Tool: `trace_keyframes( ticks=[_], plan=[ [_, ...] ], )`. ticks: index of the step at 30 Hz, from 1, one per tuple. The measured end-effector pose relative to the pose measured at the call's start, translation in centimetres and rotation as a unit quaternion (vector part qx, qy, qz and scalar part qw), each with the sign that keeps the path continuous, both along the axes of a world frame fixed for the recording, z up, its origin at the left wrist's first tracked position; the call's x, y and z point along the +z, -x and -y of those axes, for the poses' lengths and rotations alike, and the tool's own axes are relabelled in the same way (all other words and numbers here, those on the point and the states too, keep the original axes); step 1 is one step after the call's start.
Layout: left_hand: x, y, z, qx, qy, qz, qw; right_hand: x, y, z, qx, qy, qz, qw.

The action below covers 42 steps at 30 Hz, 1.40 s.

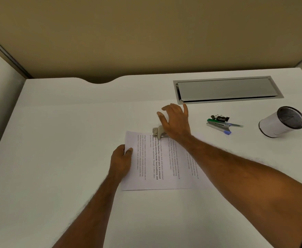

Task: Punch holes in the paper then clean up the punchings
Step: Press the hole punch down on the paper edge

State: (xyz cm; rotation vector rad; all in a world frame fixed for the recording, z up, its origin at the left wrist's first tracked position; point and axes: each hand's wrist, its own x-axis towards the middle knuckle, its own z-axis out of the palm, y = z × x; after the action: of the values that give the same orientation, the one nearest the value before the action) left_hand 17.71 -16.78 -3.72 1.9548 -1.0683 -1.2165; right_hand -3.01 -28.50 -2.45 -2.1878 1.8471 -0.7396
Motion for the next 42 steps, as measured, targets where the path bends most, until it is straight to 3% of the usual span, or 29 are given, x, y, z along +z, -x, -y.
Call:
trace_keyframes(
  ticks=[5,12,16,21,34,39,42],
  plan=[
    [0.2,0.2,-0.1,-0.006,0.002,0.009,1.0,0.5,4.4,-4.3,-0.082,0.009,0.141,0.987],
    [0.6,0.3,-0.4,0.0,-0.002,0.009,1.0,-0.4,5.2,-6.6,0.01,-0.147,0.13,0.981],
    [0.5,0.3,-0.5,-0.004,0.0,0.011,1.0,-0.2,4.3,-5.5,0.054,-0.15,0.089,0.983],
    [0.4,0.4,-0.7,-0.004,0.001,0.015,1.0,-0.4,4.3,-4.4,0.035,-0.158,0.09,0.983],
    [-0.2,0.1,-3.3,0.013,-0.018,0.015,1.0,-0.8,3.7,-4.2,0.009,-0.147,0.107,0.983],
    [-0.2,0.2,-4.9,0.025,-0.022,0.002,0.999,-0.9,3.9,-4.2,0.021,-0.188,0.115,0.975],
    [0.0,0.5,-5.9,0.042,-0.026,-0.013,0.999,0.0,4.8,-6.1,-0.01,-0.172,0.158,0.972]
  ],
)
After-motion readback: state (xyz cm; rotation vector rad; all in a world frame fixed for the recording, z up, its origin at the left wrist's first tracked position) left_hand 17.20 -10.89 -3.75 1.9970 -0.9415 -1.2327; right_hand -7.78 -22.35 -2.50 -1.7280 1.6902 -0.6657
